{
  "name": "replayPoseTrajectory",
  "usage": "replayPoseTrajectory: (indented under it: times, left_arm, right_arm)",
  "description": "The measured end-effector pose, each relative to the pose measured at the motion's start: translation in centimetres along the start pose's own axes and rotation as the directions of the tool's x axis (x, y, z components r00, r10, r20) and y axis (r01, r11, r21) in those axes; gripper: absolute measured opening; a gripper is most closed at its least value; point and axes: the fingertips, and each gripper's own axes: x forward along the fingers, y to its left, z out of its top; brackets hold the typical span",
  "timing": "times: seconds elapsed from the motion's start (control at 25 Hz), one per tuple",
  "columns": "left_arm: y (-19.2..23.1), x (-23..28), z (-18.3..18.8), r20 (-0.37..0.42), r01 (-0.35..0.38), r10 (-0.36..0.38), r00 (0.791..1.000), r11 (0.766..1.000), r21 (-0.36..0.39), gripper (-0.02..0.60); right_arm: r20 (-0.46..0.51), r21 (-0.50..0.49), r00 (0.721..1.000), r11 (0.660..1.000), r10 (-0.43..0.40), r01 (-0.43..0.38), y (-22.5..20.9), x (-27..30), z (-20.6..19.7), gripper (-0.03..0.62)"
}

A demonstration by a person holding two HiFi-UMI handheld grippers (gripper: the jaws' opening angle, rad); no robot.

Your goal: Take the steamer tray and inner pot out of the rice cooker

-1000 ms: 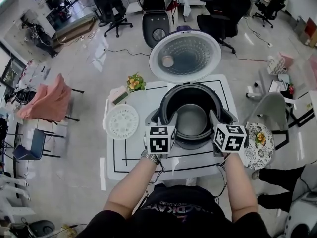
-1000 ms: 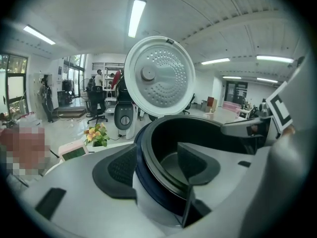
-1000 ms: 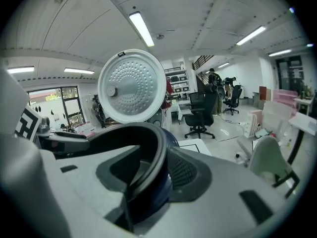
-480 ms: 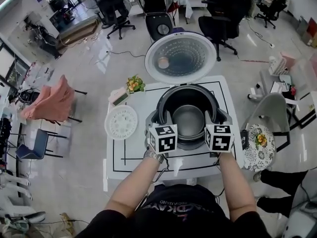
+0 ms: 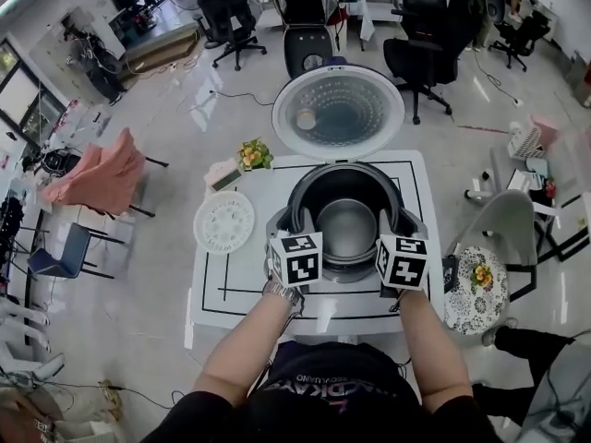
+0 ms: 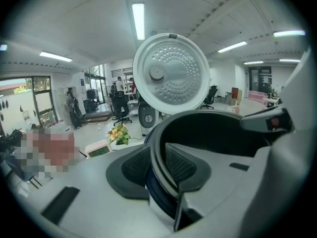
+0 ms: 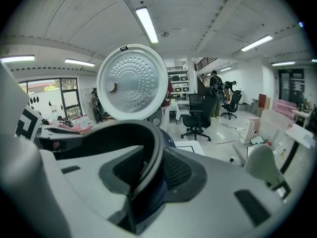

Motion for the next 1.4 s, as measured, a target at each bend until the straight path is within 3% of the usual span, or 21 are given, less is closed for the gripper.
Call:
replayPoseTrajectory:
  times: [0.48, 0.92, 1.2, 1.4]
  left_arm:
    - [0.6, -3.7, 2.8, 0.109, -0.077, 0.089, 0.99, 0.992, -0.105, 0.091]
    - [2.2, -9.9, 7.0, 0.238, -0.136, 0.171, 0.956, 0.978, -0.157, 0.091]
    - [6.6, -13.6, 8.2, 0.299, -0.187, 0.249, 0.921, 0.957, -0.22, 0.089]
    - [12.1, -17.3, 7.6, 0.326, -0.237, 0.315, 0.891, 0.937, -0.258, 0.087]
  right_arm:
    - [0.146, 0.014, 0.987, 0.997, 0.072, -0.074, 0.2, -2.5, 4.6, 0.093]
    - [0.297, 0.001, 0.94, 0.984, 0.17, -0.179, 2.3, -6.7, 10.0, 0.086]
    - [0.343, -0.056, 0.903, 0.966, 0.257, -0.254, 7.2, -8.3, 13.0, 0.083]
    - [0.358, -0.093, 0.874, 0.944, 0.328, -0.317, 13.5, -9.3, 13.7, 0.084]
